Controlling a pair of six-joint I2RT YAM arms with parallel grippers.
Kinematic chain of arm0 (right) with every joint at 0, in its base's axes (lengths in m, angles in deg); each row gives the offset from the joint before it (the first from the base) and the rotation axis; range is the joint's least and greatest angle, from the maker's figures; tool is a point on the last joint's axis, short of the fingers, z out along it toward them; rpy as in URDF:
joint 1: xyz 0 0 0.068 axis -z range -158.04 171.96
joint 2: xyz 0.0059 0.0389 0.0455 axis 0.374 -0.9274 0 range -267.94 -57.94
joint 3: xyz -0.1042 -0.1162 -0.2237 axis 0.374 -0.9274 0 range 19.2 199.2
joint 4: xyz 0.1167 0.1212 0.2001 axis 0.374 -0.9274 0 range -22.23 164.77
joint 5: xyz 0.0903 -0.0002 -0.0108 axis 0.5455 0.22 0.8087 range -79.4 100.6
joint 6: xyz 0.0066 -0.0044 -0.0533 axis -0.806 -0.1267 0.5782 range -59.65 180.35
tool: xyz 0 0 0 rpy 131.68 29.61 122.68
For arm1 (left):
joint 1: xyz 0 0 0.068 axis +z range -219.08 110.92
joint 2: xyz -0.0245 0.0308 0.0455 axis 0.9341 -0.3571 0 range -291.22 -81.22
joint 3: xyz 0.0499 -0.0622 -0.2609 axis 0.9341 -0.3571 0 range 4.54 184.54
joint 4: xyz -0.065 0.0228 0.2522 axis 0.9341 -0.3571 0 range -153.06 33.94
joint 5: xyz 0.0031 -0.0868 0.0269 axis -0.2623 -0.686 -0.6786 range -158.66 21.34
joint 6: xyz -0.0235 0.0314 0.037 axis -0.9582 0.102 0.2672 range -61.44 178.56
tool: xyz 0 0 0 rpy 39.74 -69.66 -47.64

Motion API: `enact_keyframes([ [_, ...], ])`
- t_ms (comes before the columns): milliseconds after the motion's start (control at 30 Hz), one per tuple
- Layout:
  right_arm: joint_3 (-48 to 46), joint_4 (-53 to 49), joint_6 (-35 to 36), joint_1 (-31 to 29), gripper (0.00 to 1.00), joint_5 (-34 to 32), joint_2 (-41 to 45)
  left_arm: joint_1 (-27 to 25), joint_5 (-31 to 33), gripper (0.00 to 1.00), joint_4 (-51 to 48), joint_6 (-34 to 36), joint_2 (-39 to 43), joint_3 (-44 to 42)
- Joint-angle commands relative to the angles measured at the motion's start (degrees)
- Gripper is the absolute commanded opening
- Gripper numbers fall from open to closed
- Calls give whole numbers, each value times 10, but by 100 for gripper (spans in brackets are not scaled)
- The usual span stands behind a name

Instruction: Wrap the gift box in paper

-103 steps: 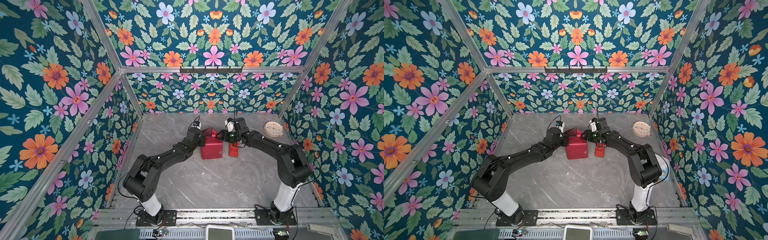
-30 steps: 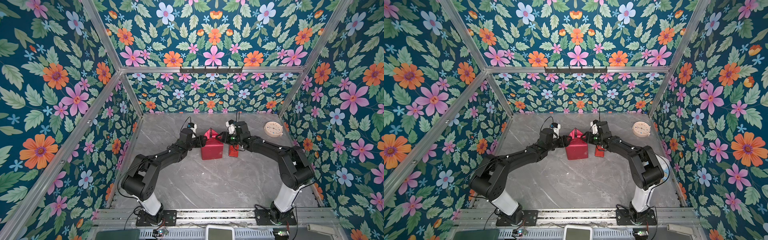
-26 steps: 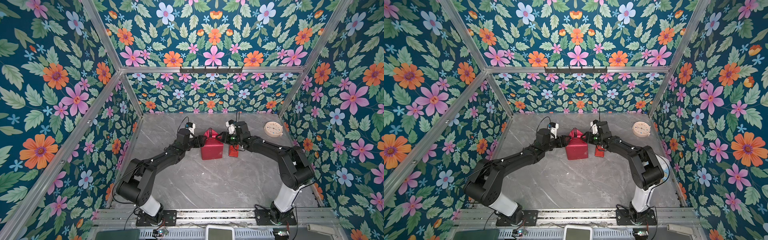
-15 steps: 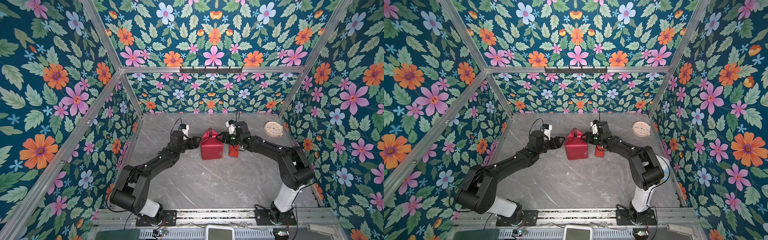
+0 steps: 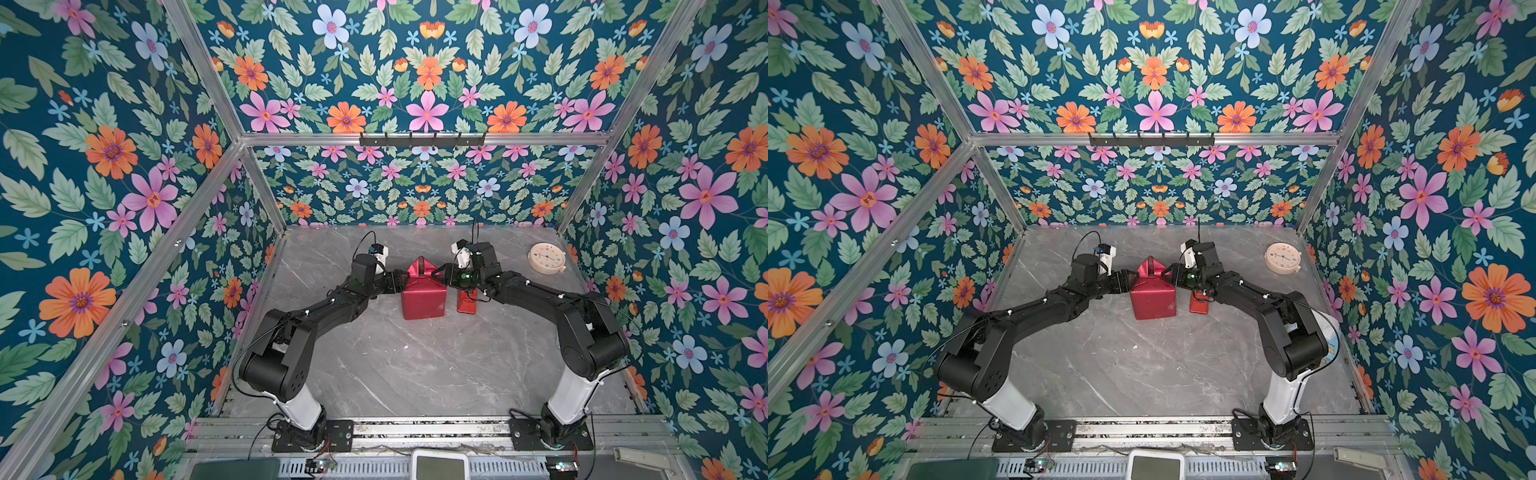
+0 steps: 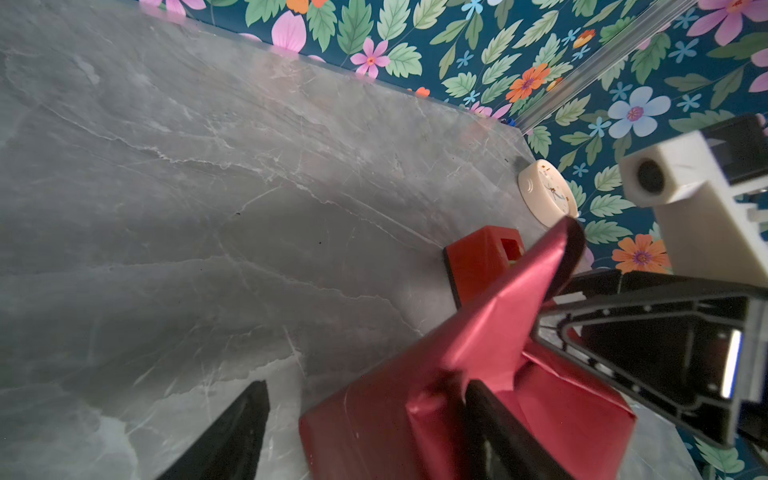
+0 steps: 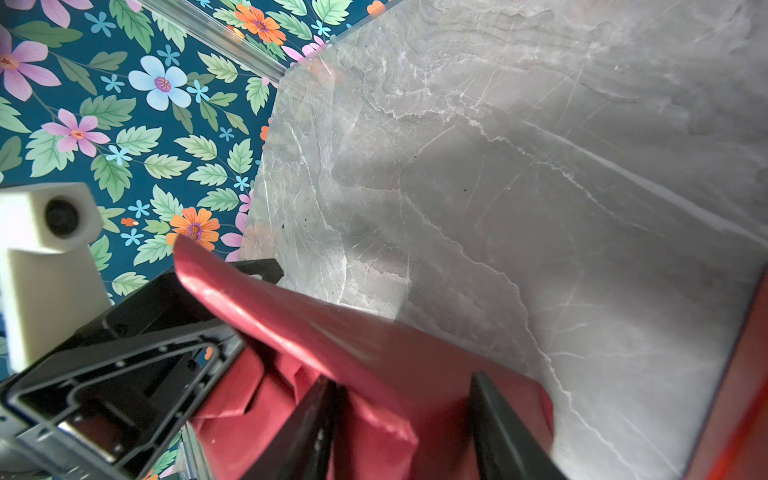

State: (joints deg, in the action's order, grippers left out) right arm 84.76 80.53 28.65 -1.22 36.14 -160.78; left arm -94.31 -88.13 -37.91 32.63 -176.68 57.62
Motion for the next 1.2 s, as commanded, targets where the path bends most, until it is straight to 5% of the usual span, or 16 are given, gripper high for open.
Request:
enact_keyframes([
  [0, 0, -46, 16, 0, 52, 5, 1, 0, 10, 76, 3, 16, -11, 9],
  [400, 26, -51, 20, 0, 55, 25, -4, -1, 13, 76, 34, 21, -21, -5],
  [867, -4, -51, 39, -1, 53, 10, -3, 3, -53, 81, -50, 146, -44, 58],
  [1167, 0, -48, 42, 0, 52, 16, -6, 6, -107, 71, -104, 216, -66, 117],
])
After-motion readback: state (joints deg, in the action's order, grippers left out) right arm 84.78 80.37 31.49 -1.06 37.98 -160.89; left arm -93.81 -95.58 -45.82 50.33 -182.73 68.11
